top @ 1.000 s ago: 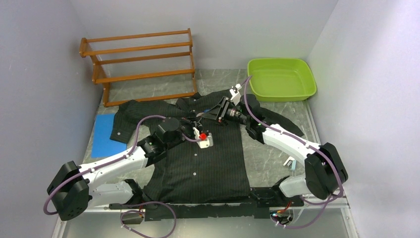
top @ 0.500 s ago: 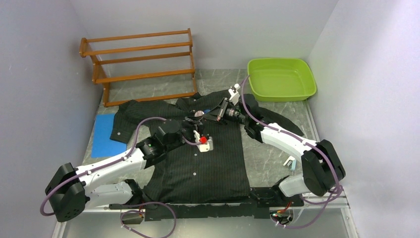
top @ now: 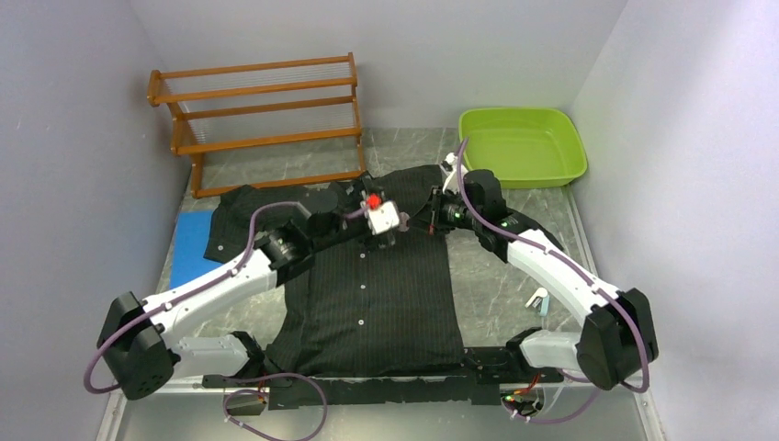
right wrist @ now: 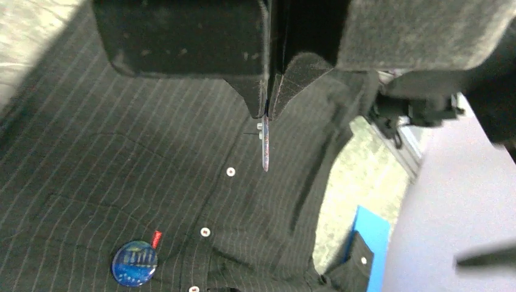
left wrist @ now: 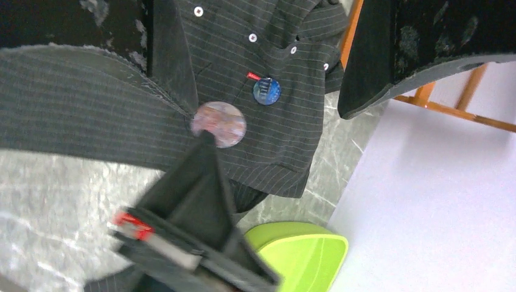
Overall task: Pin the brooch onto the clothing
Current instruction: Open the brooch.
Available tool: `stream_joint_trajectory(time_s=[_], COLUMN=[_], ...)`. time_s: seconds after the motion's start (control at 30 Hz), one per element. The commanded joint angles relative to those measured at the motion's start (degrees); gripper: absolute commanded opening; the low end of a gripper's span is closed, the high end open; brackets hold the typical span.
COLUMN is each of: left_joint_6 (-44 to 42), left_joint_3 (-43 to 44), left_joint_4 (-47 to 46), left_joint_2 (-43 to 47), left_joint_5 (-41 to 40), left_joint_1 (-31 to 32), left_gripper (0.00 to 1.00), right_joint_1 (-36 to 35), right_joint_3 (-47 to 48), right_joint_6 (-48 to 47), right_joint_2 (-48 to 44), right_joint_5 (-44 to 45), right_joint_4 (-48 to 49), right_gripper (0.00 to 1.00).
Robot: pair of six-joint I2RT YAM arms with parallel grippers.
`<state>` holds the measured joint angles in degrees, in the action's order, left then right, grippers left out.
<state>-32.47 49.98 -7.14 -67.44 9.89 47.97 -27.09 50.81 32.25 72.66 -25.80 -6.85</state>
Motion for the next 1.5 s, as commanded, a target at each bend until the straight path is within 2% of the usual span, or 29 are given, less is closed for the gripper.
stream_joint_trajectory(time_s=[0.0,0.1,0.23,0.43,0.63,0.8,0.93,1.03,1.27,1.47], left_joint_6=[17.05,24.20,31.12,36.35,43.94,51.66,57.19,57.06,47.54,47.94], left_joint_3=[9.11,13.18,17.57,22.14,21.82,20.44,19.77,20.03,22.20,22.61], left_joint_4=[6.87,11.62,15.69,19.44,13.78,5.41,-2.36,-2.96,7.02,8.34], left_joint_2=[-4.28,-7.52,-10.70,-14.28,-15.11,-16.58,-18.72,-19.51,-19.19,-19.58], left_joint_5=[3.66,4.48,9.90,20.12,33.52,43.43,50.70,53.34,48.74,48.38], left_joint_1=[-4.16,-6.67,-9.20,-12.00,-16.52,-19.96,-21.32,-21.25,-17.89,-17.74], left_gripper=[0.90,0.94,0.94,0.92,0.90,0.87,0.76,0.69,0.64,0.54], right_joint_1=[0.11,0.18,0.49,2.61,6.24,11.18,12.20,12.24,12.22,12.24], right_joint_3=[1.35,1.41,2.40,4.13,6.52,6.27,8.55,9.70,11.51,12.95], right_joint_6=[-13.64,-18.17,-22.65,-25.35,-24.38,-17.92,-15.43,-13.39,-6.71,-8.17], right_joint_2=[-4.80,-6.84,-9.64,-11.80,-8.50,-4.76,-1.79,-0.89,1.36,1.89], right_joint_5=[1.68,2.39,-0.65,-7.51,-16.43,-28.44,-34.09,-35.25,-38.04,-37.61], right_joint_4=[-5.77,-7.83,-9.12,-8.29,-8.19,-1.33,1.40,3.61,11.03,8.98], right_gripper=[0.00,0.00,0.00,0.00,0.00,0.00,0.00,0.00,0.00,0.00])
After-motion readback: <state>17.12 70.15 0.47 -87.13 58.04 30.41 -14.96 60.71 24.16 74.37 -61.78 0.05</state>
